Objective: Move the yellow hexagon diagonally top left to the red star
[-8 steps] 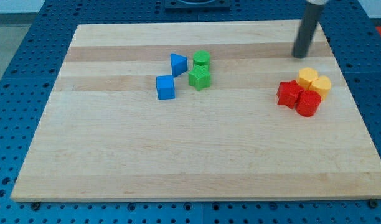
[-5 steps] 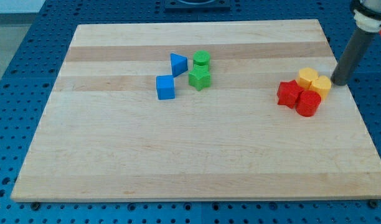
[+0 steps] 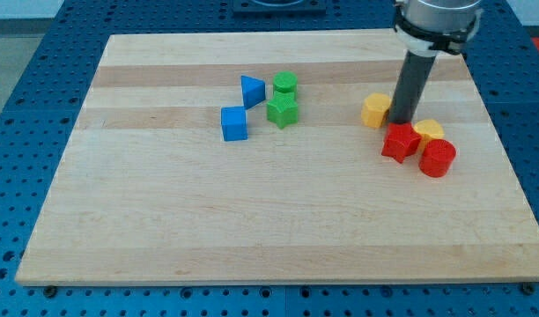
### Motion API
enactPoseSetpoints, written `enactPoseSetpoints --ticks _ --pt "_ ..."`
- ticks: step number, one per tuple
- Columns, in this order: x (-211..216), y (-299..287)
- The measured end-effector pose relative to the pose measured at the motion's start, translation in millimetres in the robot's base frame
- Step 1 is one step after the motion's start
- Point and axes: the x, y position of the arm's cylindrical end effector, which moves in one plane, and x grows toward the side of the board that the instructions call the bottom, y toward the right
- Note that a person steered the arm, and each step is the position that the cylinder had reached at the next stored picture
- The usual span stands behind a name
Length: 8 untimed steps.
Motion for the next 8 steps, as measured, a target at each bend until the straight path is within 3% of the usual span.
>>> enactPoseSetpoints --ticks 2,4,8 --pt "-0.6 -15.4" --pt "-13.2 7.4" --pt "-26.7 -57.0"
